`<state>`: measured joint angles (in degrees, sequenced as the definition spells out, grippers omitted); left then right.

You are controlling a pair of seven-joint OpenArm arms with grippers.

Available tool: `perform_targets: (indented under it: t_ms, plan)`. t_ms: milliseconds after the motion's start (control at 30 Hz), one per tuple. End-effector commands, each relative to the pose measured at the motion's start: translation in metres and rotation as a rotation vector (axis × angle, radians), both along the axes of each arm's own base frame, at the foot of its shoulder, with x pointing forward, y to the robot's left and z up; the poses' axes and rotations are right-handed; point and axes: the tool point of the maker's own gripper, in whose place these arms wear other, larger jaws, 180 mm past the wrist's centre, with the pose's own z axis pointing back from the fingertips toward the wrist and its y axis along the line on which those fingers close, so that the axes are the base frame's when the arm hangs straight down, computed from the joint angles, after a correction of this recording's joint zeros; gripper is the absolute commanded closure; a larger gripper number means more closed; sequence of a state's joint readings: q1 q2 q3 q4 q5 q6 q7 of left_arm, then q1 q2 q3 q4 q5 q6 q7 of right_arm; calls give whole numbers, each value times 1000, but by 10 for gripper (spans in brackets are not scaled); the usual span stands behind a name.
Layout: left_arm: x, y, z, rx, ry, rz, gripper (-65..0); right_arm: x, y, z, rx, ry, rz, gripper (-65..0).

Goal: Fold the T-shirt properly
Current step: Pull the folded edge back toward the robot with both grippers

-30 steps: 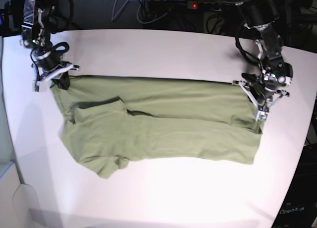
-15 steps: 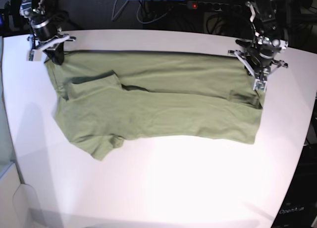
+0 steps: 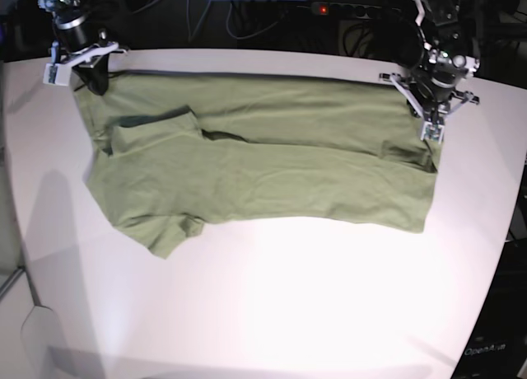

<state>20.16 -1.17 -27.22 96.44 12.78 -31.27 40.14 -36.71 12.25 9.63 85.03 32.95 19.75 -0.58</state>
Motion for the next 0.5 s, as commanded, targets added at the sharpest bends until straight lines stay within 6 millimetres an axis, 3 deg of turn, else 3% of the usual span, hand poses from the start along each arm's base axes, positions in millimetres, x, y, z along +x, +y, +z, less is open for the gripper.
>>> perform_targets:
  t_ms: [0, 233, 467]
  plan:
    - [-51, 10, -24, 60, 237, -1, -28, -24, 6, -21, -9, 135, 49, -6]
    - [-23, 12, 8, 101, 129, -8, -28, -17, 6, -17, -12, 116, 55, -6]
    - [-6, 14, 12, 103, 99, -6, -28, -5, 6, -13, -14, 90, 56, -10]
